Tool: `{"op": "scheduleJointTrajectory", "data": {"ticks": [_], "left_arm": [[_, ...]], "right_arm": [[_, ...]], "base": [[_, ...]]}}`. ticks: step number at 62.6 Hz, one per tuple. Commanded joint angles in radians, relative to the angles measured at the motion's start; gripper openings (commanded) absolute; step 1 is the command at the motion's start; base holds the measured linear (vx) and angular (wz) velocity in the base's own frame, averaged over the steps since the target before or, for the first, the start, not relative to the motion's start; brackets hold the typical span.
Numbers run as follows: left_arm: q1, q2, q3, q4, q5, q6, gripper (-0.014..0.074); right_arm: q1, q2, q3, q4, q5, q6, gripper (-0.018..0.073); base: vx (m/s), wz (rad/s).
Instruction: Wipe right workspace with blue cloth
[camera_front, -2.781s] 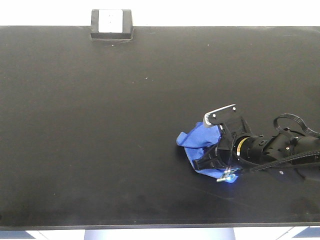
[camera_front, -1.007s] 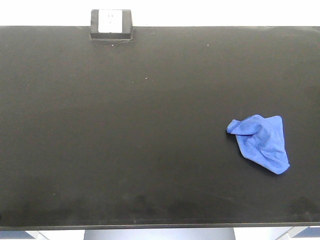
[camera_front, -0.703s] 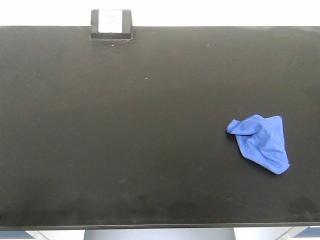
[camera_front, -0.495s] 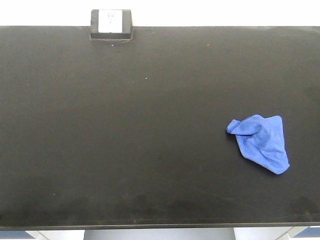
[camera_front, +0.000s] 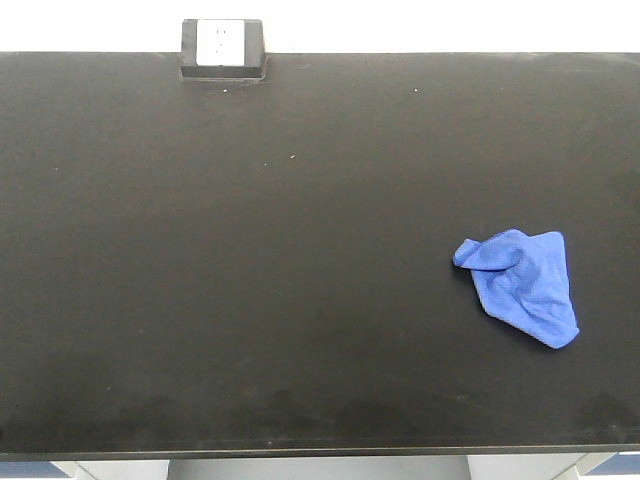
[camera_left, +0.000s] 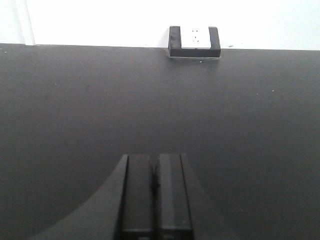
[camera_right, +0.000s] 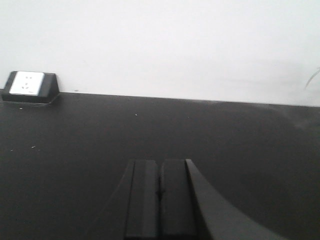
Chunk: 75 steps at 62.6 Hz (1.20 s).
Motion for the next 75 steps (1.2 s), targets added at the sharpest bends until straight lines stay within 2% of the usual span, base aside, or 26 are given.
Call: {"op": "scheduleJointTrajectory", "data": {"ticks": [1,17,26,30,75], "left_arm": [[-0.004,-0.016,0.030,0.001,-0.086,-0.008,-0.0006],[-0.004,-0.016,0.030,0.001,-0.086,-0.008,-0.0006],[-0.004,-0.016,0.030,0.001,-0.084,-0.008,-0.0006],[-0.004,-0.015,0.030,0.001,-0.086,-0.008,-0.0006],[-0.004,-0.015,0.030,0.001,-0.086,-0.008,-0.0006]], "right_arm": [[-0.005,-0.077,0.054,0.027,-0.095,-0.052,-0.0008],[-0.005,-0.391,0.370,0.043,-0.169,-0.046,-0.0008],[-0.005,-0.380,0.489,0.081,-0.251,-0.020,-0.0008],[-0.005,-0.388,0.487,0.098,-0.220,-0.001,-0.0008],[-0.005,-0.388,0.488,0.098,-0.228,-0.001,-0.0008]], "base": [[0.00,0.00],[0.00,0.00],[0.00,0.00],[0.00,0.00],[0.00,0.00]]}}
